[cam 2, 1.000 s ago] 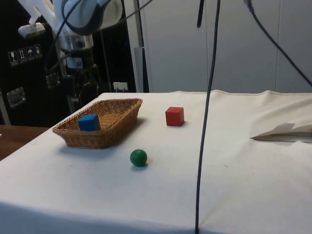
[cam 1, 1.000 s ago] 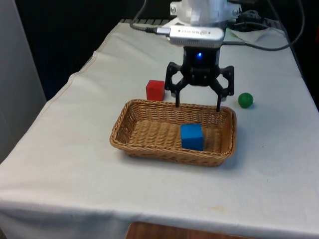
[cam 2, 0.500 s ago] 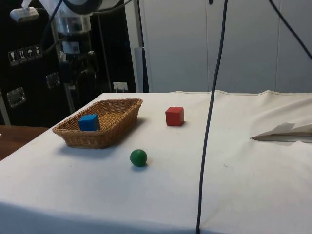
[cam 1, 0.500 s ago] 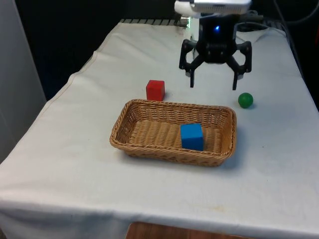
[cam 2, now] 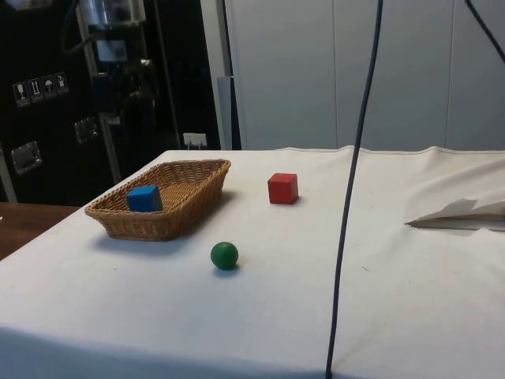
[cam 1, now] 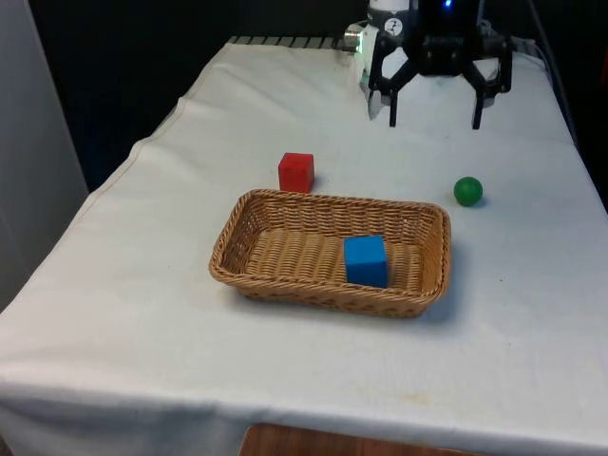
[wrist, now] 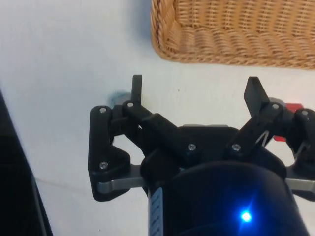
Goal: Place all non-red objects into the basket.
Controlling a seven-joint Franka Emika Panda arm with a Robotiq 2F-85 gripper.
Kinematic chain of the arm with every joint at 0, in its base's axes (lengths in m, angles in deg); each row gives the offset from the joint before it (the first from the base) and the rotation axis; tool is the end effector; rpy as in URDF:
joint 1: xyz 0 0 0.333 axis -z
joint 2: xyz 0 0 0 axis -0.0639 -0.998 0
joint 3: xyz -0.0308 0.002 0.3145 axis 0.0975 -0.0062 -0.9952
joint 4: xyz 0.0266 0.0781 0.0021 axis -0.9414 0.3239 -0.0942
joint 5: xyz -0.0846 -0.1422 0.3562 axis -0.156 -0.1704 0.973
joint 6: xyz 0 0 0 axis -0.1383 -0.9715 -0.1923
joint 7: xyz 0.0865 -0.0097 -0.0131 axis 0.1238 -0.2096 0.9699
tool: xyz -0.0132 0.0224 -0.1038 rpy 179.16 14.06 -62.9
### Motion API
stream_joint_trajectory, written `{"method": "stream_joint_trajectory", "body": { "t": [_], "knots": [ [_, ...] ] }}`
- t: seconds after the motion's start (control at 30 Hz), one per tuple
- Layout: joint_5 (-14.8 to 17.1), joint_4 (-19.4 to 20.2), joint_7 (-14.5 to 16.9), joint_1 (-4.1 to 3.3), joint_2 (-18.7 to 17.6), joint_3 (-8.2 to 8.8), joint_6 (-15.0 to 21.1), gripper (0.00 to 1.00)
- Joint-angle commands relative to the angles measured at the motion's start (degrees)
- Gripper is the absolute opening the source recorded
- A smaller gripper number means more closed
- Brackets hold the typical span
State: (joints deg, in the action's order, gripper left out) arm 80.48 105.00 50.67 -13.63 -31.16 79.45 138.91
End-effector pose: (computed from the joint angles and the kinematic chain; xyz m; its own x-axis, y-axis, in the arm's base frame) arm 0.6747 0.0688 0.3616 0.9984 0.0159 0.0541 0.0143 -0.9995 0.0299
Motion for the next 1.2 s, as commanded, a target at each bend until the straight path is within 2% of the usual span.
{"method": "stream_joint_trajectory", "body": {
  "t": [0.0, 0.03, 0.23, 0.27, 0.3, 0.53, 0.57, 0.6, 0.7, 0.77, 0.8, 0.83, 0.9, 1.07, 1.1, 1.13, 1.17],
  "knots": [
    [0.00, 0.34, 0.00, 0.00, 0.52, -0.11, -0.11, 1.00],
    [-0.34, 1.15, -0.29, -0.29, 1.38, -0.17, -0.11, 1.00],
    [-0.63, 3.27, -0.11, -0.29, 4.35, -1.09, -1.03, 1.00],
    [-0.40, 2.75, 0.06, -0.06, 3.84, -1.20, -1.03, 1.00],
    [-0.69, 3.55, -0.11, -0.29, 4.81, -1.26, -1.20, 1.00],
    [-0.80, 6.65, -0.17, -0.29, 8.37, -2.23, -1.72, 1.00],
    [-0.52, 5.84, 0.11, -0.06, 7.45, -2.18, -1.55, 1.00],
    [-0.80, 7.10, -0.23, -0.34, 8.88, -2.35, -1.78, 1.00],
    [-0.92, 8.94, -0.40, -0.34, 11.06, -2.86, -2.29, 1.00],
    [-1.03, 9.91, -0.52, -0.34, 12.15, -3.15, -2.41, 1.00],
    [-0.52, 9.22, 0.00, -0.06, 11.34, -3.21, -2.41, 1.00],
    [-1.09, 10.43, -0.63, -0.34, 12.72, -3.32, -2.52, 1.00],
    [-1.20, 11.92, -0.80, -0.34, 14.32, -3.72, -2.64, 1.00],
    [-1.49, 14.21, -1.26, -0.34, 16.67, -4.53, -2.75, 1.00],
    [-0.97, 13.75, -0.63, -0.06, 16.21, -4.53, -2.69, 1.00],
    [-1.60, 14.67, -1.38, -0.34, 17.07, -4.64, -2.75, 1.00],
    [-1.66, 15.07, -1.43, -0.29, 17.48, -4.81, -2.69, 1.00]
  ]
}}
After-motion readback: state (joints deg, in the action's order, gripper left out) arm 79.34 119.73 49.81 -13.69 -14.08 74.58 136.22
